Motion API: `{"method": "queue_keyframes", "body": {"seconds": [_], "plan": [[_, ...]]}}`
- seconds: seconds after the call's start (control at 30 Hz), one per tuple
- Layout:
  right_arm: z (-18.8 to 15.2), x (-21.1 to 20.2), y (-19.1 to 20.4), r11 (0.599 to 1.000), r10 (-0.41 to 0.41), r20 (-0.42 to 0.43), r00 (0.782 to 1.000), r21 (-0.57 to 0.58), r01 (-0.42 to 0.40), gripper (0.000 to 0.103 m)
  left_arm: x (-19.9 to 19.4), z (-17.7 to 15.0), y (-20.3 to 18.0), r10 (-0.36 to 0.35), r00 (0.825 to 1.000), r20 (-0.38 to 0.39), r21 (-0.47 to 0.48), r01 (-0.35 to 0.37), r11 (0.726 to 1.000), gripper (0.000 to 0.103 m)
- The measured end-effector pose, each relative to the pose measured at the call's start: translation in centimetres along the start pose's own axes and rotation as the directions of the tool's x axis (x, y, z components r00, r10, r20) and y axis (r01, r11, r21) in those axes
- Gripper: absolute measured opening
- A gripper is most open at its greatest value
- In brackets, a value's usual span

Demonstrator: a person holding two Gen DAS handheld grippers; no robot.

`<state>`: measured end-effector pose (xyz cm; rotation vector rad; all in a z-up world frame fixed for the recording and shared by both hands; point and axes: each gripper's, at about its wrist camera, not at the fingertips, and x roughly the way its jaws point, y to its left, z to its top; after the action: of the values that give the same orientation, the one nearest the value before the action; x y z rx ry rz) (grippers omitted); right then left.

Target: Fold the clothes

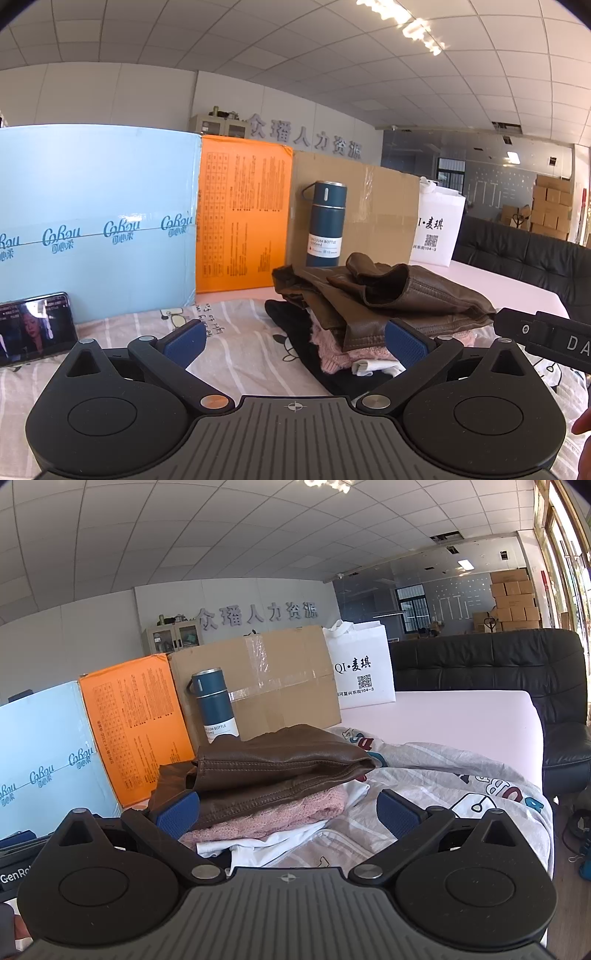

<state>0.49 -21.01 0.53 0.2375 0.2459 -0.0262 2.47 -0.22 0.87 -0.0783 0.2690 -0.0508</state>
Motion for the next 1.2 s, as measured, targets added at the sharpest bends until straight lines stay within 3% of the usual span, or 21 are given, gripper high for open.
{"method": "queue_keyframes", "body": {"seconds": [1.2], "plan": [[-0.12,-0.38,0.21,1.000,0.003,0.000,1.000,-0.016,-0.003,0.103,-0.06,0.07,-0.05,0.000,1.000,0.003,0.008,0.000,1.000,0.103]]}}
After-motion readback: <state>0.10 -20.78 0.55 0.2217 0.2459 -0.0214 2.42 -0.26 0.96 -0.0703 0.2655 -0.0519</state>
